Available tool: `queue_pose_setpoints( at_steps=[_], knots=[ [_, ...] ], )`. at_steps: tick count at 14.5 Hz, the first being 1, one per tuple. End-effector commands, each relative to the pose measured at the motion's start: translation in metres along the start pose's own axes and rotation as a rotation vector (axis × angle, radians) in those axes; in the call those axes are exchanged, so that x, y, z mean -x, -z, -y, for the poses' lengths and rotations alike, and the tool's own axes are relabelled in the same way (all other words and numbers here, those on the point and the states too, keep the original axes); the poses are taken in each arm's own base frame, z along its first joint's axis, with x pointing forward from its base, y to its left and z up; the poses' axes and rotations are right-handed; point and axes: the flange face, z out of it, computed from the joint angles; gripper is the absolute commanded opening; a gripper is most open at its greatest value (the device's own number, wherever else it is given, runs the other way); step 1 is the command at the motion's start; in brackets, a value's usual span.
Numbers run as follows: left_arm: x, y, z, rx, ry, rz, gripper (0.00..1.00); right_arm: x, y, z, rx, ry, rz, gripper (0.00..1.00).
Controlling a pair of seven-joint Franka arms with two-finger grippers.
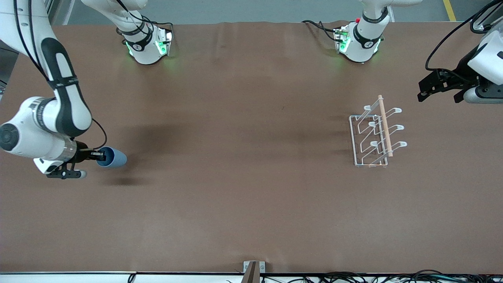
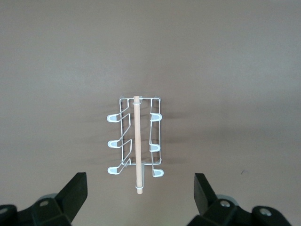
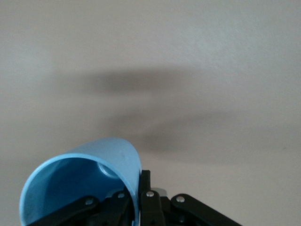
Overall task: Hang cup on cup holder
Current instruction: 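Lift the blue cup with the right gripper toward the table middle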
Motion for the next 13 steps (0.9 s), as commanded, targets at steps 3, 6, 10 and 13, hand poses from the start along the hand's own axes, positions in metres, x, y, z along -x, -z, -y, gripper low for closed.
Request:
queue_pose_setpoints(
  at_steps=[3,6,10,13],
  knots=[
    [-0.001,0.006,0.005,-0.007,-0.021,-0.007,1.0,-0.002,0.061,0.054,-0.221,-0.04,-0.023,0.0],
    [-0.001,0.006,0.005,-0.015,-0.024,-0.007,1.0,0.002,0.068,0.112,-0.45,-0.057,-0.014,0.0],
    [-0.002,0.005,0.006,-0.016,-0.04,-0.007,1.0,0.014,0.05,0.201,-0.632,-0.04,0.043,0.0],
    [-0.003,0.01,0.001,-0.007,-0.221,-0.018,1.0,0.03,0.038,0.263,-0.781,-0.045,0.102,0.0]
  ],
)
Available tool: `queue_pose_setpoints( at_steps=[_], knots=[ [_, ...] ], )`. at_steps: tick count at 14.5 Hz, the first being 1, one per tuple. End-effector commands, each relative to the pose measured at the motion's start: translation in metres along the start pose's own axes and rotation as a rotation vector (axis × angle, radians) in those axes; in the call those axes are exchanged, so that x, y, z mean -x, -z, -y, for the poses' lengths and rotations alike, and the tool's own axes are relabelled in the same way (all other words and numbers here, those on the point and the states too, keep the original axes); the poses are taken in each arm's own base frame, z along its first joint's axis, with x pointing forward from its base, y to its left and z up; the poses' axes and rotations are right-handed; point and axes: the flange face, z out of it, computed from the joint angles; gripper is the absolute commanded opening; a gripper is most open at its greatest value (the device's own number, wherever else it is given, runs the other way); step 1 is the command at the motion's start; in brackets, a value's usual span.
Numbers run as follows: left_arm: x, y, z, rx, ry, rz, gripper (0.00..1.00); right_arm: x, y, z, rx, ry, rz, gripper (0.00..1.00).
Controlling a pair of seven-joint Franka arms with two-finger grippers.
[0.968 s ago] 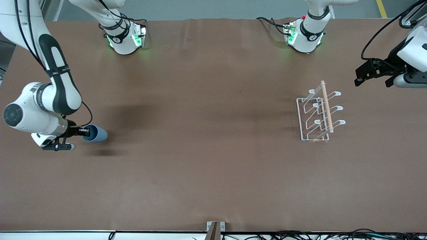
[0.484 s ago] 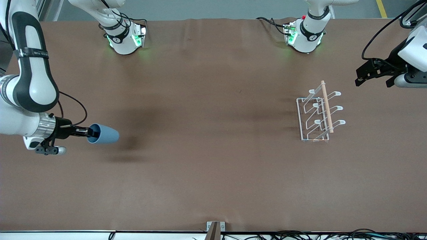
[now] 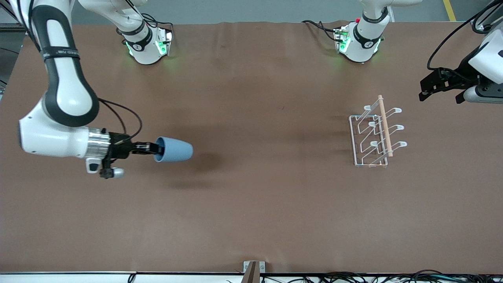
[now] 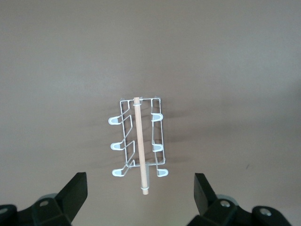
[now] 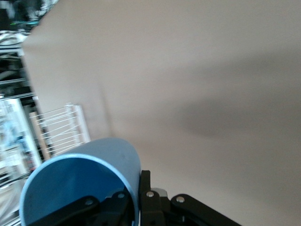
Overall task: Hang cup on cup holder
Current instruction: 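Lift the blue cup with the right gripper toward the table middle, then hold the cup with the right gripper while the left gripper grasps its rim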
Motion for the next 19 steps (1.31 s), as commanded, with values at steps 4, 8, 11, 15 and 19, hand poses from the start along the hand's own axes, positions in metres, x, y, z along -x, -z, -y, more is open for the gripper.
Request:
queue_pose_setpoints(
  at_steps=[4,8,11,15,19],
  knots=[
    [-0.006,0.003,-0.023,0.061,-0.415,-0.024,1.0,0.037,-0.077,0.067,-0.269,-0.062,0.095,0.0],
    [-0.013,-0.01,-0.085,0.172,-0.573,-0.029,1.0,0.06,-0.138,0.095,-0.36,-0.1,0.176,0.0],
    [-0.008,-0.019,-0.146,0.183,-0.684,-0.006,1.0,0.078,-0.177,0.11,-0.434,-0.147,0.225,0.0],
    [-0.006,-0.057,-0.22,0.265,-0.8,0.056,1.0,0.096,-0.203,0.121,-0.48,-0.177,0.264,0.01],
    [-0.002,-0.085,-0.294,0.418,-0.874,0.038,1.0,0.1,-0.207,0.123,-0.476,-0.177,0.271,0.02]
  ],
)
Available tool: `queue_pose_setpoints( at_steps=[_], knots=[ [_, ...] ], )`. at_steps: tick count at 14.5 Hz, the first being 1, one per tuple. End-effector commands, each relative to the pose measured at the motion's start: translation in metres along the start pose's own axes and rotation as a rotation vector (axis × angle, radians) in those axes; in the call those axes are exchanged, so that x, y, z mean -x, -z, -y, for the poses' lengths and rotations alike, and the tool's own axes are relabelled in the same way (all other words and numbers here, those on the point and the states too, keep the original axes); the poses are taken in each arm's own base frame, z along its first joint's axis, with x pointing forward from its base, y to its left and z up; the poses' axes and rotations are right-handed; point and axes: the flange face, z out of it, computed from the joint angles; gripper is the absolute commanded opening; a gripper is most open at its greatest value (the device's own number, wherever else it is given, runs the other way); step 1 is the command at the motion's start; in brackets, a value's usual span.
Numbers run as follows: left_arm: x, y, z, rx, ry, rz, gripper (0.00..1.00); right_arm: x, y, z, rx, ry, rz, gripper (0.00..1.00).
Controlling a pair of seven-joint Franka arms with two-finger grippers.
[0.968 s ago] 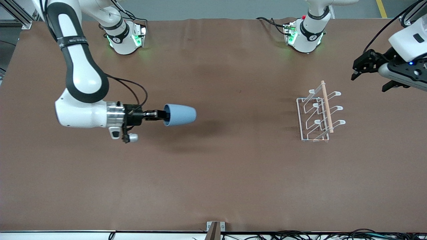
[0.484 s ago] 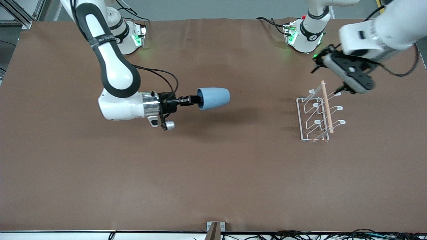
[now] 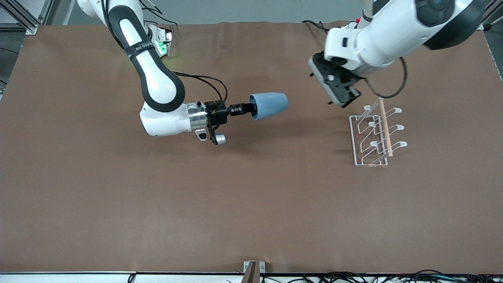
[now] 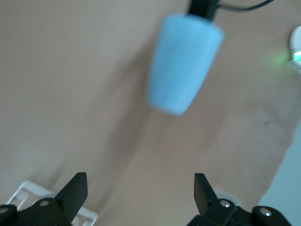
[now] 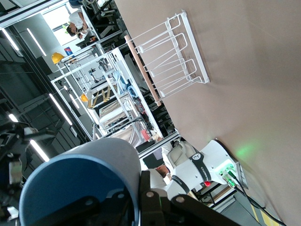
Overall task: Hang cup on cup holder
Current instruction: 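Hold the cup with the right gripper while the left gripper grasps its rim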
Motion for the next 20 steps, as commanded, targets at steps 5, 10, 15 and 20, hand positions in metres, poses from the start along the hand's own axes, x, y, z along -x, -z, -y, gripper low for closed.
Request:
queue_pose_setpoints(
  at_steps=[5,10,15,20],
  knots=[
    [-0.052,-0.06,-0.032,0.07,-0.104,-0.047,1.0,0.005,0.002,0.0,-0.024,-0.017,-0.004,0.02],
    [-0.063,-0.081,-0.021,0.057,-0.111,-0.067,1.0,0.006,0.002,0.001,-0.025,-0.014,-0.004,0.02],
    [-0.076,-0.097,-0.027,0.037,-0.129,-0.096,1.0,0.005,0.002,0.0,-0.024,-0.016,-0.004,0.02],
    [-0.076,-0.121,-0.021,-0.002,-0.166,-0.041,1.0,0.006,0.001,0.001,-0.027,-0.015,-0.003,0.02]
  ],
)
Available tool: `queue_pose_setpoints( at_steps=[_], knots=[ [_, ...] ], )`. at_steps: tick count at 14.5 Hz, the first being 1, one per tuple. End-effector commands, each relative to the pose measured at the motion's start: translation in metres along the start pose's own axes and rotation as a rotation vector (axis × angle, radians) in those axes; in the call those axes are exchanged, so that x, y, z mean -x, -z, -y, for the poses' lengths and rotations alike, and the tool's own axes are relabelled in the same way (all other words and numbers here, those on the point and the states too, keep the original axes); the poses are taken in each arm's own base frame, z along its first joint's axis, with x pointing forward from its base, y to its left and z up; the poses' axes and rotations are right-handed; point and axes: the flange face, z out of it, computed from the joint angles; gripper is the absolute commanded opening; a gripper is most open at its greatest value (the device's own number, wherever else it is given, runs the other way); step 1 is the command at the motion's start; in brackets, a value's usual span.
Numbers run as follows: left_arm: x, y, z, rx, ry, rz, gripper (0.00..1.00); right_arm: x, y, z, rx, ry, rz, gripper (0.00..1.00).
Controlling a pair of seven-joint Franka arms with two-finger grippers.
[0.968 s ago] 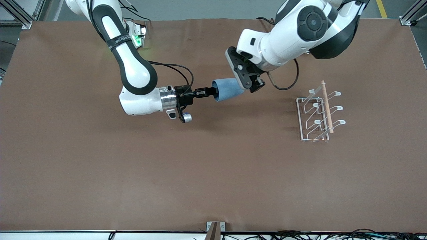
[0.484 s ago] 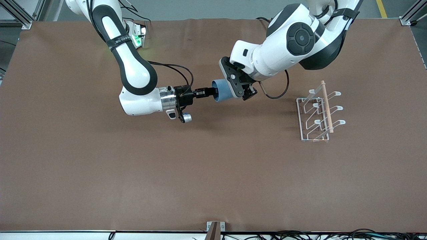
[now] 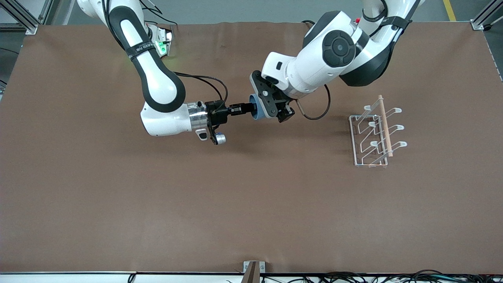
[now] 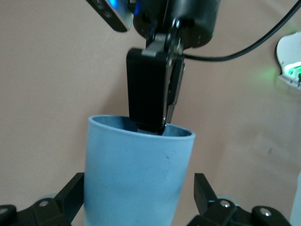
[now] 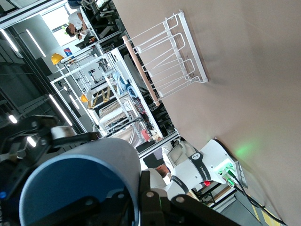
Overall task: Hang cup on cup holder
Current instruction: 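Hold the cup with the right gripper while the left gripper grasps its rim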
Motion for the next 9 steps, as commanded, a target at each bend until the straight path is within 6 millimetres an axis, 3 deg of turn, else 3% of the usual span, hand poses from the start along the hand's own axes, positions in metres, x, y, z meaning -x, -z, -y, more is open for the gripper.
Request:
queue_pose_setpoints(
  at_steps=[1,2,4,5,7,9],
  knots=[
    [-0.0014,-0.0097,0.0014,-0.012,-0.045,0.014,1.0,0.006,0.0009,0.0049,-0.028,-0.007,-0.004,0.02],
    [-0.0014,-0.0116,0.001,-0.01,-0.05,0.016,0.94,0.0064,0.0,0.0048,-0.027,-0.006,-0.003,0.02],
    [0.0014,-0.0157,0.0024,-0.012,-0.076,0.026,0.54,0.006,0.0009,0.0049,-0.028,-0.007,-0.004,0.02],
    [0.0009,-0.0149,0.0024,-0.014,-0.082,0.024,0.41,0.0063,0.0001,0.0051,-0.03,-0.007,-0.004,0.02],
    [0.0006,-0.0123,0.0027,-0.017,-0.084,0.02,0.25,0.0063,0.0,0.0051,-0.03,-0.007,-0.004,0.02],
    [0.0,-0.0082,0.0009,-0.022,-0.087,0.015,0.21,0.0063,0.0001,0.0051,-0.03,-0.009,-0.004,0.03]
  ],
)
